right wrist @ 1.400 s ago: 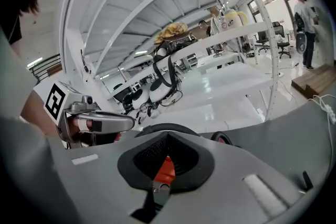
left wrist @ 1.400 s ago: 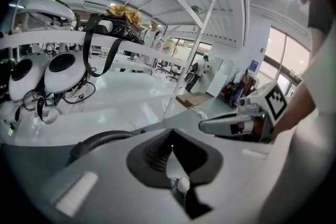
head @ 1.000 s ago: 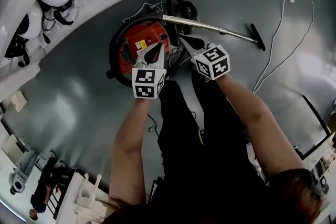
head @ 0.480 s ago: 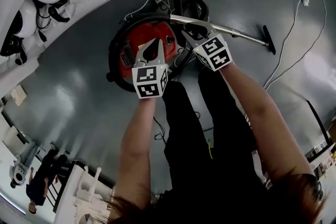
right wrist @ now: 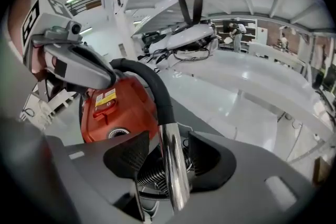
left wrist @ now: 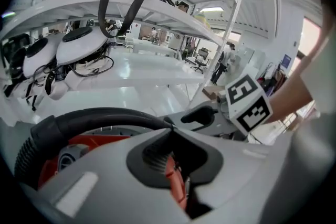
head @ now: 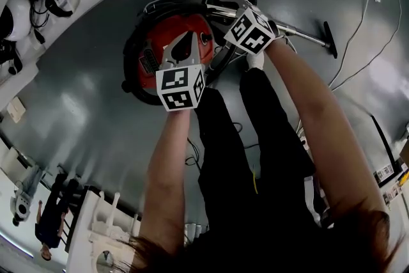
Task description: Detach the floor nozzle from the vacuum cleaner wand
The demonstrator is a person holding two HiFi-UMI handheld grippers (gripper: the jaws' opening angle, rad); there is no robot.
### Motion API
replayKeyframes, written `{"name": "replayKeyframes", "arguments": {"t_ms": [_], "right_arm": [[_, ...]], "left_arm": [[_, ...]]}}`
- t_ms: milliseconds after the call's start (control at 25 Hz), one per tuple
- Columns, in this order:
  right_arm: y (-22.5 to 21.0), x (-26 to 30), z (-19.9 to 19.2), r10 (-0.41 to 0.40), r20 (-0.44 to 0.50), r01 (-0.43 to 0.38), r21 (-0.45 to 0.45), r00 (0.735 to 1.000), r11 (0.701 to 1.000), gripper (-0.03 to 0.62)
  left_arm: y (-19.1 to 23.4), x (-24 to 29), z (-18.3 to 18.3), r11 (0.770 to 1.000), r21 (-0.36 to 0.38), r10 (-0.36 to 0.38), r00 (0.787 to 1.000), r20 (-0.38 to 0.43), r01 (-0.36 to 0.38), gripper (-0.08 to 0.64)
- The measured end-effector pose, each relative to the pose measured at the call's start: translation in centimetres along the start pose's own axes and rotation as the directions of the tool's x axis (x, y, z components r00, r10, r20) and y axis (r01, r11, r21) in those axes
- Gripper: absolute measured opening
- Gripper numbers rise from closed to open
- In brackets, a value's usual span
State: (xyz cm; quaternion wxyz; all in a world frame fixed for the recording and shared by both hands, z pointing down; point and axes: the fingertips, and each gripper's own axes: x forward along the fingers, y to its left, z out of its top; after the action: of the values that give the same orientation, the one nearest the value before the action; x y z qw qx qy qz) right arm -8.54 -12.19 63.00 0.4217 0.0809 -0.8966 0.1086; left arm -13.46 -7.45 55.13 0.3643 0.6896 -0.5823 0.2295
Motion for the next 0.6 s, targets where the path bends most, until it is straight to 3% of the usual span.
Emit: {"name": "replayKeyframes", "arguments": {"t_ms": [160,400,520,600], "right_arm": [[0.8,1.4,0.0,0.035,-0.025,-0.038,-0.113,0.999,0.993,0.263],[1.2,3.0,-1.9,0.021,-0.074,-0.029,-0.106,0.997,0.994,0.272],[0.7,3.8,-2.8,-0.006,-0.114,-0.007,-0.117,0.993,0.993,0.249],[0.2,4.2,-2.9,-0.029,-0.121,0.013,-0.133,0.992,0.991,0.192]], "left_arm": [[-0.1,0.6,-0.1,0.999,-0.031,-0.012,1.0,0.016,0.012,0.011],[0.0,1.0,-0.7,0.999,-0.037,0.004,1.0,0.016,-0.003,0.012],[0.2,1.3,-1.3,0.997,-0.078,-0.011,1.0,0.001,0.011,0.036],[0.4,1.6,-1.7,0.996,-0.088,-0.013,1.0,-0.009,0.012,0.048]]}}
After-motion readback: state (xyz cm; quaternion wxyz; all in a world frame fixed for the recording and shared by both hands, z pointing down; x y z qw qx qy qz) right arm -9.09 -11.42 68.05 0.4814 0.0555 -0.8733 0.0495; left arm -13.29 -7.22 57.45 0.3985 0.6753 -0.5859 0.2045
